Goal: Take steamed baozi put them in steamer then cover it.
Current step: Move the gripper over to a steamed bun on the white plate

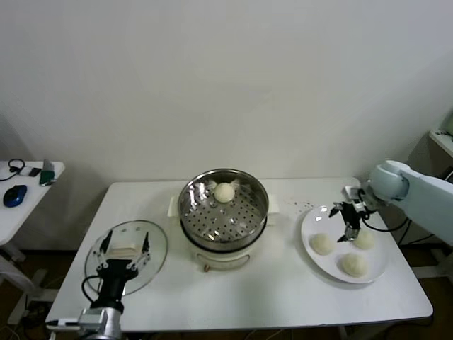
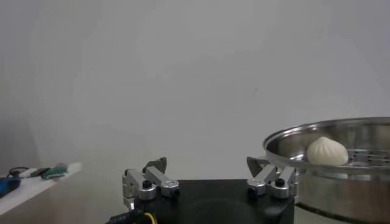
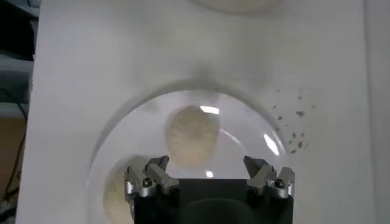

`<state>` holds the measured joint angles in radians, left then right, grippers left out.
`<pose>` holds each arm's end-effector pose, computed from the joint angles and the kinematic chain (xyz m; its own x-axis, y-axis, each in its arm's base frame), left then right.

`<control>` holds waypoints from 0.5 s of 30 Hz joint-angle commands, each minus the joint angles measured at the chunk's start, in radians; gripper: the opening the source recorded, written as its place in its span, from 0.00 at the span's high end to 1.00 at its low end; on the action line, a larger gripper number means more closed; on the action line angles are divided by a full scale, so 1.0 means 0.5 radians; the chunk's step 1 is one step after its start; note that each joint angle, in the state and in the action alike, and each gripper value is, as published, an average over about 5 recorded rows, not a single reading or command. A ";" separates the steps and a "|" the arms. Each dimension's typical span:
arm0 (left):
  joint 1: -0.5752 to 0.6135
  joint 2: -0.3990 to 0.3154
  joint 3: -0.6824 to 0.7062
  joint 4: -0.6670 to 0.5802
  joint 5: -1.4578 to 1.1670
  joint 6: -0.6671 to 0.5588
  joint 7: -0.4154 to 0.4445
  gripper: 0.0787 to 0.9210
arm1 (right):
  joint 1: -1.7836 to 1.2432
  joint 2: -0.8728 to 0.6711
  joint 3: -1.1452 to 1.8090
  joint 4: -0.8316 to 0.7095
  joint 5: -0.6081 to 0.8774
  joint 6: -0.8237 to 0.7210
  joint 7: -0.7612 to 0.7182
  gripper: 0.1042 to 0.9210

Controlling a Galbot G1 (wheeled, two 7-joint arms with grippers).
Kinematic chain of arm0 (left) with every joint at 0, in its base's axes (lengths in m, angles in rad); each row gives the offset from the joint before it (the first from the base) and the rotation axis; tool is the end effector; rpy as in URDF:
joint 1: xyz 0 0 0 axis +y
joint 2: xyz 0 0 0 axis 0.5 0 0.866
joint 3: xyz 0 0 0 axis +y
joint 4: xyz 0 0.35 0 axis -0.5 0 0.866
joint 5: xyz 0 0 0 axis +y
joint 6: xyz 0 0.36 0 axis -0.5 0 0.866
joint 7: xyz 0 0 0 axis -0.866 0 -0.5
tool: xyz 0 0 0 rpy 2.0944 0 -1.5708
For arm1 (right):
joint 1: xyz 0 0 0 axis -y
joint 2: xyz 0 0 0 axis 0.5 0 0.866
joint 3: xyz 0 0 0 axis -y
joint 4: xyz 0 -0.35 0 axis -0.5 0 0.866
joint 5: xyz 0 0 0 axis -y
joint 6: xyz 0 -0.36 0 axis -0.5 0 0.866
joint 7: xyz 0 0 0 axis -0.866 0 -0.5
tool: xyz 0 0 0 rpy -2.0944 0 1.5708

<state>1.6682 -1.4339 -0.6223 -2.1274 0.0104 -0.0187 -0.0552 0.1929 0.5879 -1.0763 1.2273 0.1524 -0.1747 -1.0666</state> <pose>0.1577 0.0517 -0.3024 -0.9977 -0.0618 0.0284 -0.0557 0.9821 0.1799 0.5107 -0.2042 -0.1857 -0.1155 -0.1493 0.9820 -0.9932 0.0013 -0.1166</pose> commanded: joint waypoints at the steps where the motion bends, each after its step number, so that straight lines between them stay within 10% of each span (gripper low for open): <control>1: -0.003 -0.008 -0.001 0.013 0.003 0.001 -0.002 0.12 | -0.216 0.038 0.107 -0.111 -0.044 -0.053 -0.034 0.12; 15: -0.001 0.002 -0.011 0.026 0.002 0.004 -0.003 0.12 | -0.260 0.297 0.151 -0.325 -0.044 -0.034 0.002 0.12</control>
<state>1.6686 -1.4359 -0.6268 -2.1166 0.0109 -0.0182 -0.0563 0.0932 0.6749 -1.0201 1.1232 0.1355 -0.1881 -1.0668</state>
